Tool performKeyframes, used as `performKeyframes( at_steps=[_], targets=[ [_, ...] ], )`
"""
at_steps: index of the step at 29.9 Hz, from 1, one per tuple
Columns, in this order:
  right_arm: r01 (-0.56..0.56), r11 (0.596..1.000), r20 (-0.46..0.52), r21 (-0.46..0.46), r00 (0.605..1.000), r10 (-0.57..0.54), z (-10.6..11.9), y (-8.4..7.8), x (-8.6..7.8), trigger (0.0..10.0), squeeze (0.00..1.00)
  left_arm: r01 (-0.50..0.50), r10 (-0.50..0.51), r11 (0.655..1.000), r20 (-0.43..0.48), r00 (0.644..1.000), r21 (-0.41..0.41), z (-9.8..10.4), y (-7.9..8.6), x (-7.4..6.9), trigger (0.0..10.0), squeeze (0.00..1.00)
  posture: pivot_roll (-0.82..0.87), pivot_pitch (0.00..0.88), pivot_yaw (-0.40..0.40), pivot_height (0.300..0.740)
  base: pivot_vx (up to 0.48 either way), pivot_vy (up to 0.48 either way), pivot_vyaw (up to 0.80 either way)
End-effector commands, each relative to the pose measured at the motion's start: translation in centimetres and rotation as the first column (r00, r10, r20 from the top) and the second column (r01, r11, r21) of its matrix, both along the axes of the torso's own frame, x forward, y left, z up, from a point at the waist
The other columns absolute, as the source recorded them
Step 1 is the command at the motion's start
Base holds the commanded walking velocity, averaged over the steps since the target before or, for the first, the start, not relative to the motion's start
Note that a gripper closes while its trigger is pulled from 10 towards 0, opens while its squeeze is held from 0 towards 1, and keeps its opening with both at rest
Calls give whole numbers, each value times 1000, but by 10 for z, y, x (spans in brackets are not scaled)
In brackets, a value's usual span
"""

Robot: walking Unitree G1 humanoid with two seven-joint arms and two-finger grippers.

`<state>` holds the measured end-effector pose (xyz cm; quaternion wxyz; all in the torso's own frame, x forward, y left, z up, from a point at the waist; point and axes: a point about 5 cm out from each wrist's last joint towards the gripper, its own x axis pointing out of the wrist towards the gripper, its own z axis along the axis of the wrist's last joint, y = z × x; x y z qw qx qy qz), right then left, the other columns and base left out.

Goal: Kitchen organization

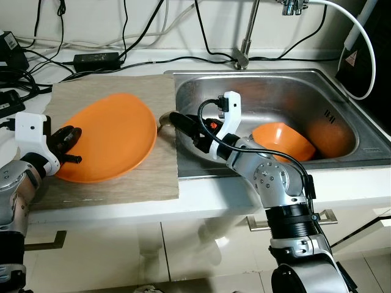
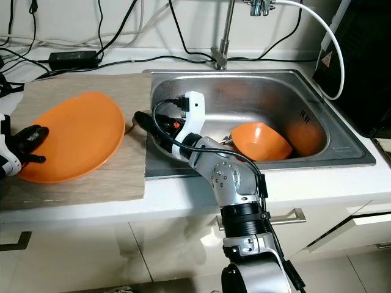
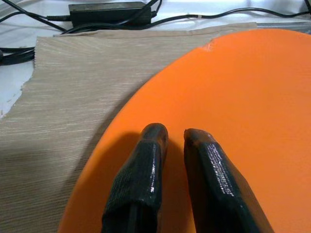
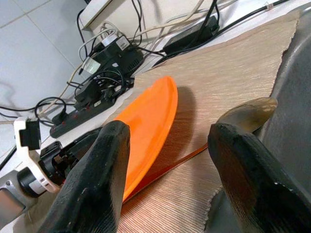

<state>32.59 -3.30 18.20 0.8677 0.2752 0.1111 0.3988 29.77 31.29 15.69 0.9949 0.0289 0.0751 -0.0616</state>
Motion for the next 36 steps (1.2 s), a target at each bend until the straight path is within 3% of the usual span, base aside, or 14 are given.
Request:
performKeyframes(
  at_steps=[1,8,36],
  targets=[
    [9,1000,-3,12,1000,-9,2,-2,0,10000,0,-6,5,1000,-66,998,-14,-16,0,-3,10000,0,34,13,-13,740,0,0,0],
    [11,994,-138,109,990,4,-20,0,4,10000,0,-8,7,1000,-73,997,-20,-17,1,-3,10000,0,32,13,-10,740,0,0,0],
    [-103,987,-45,123,993,110,-3,33,4,10000,0,17,-19,999,-66,998,-33,-17,-6,-2,10000,0,49,11,-16,740,0,0,0]
  ],
)
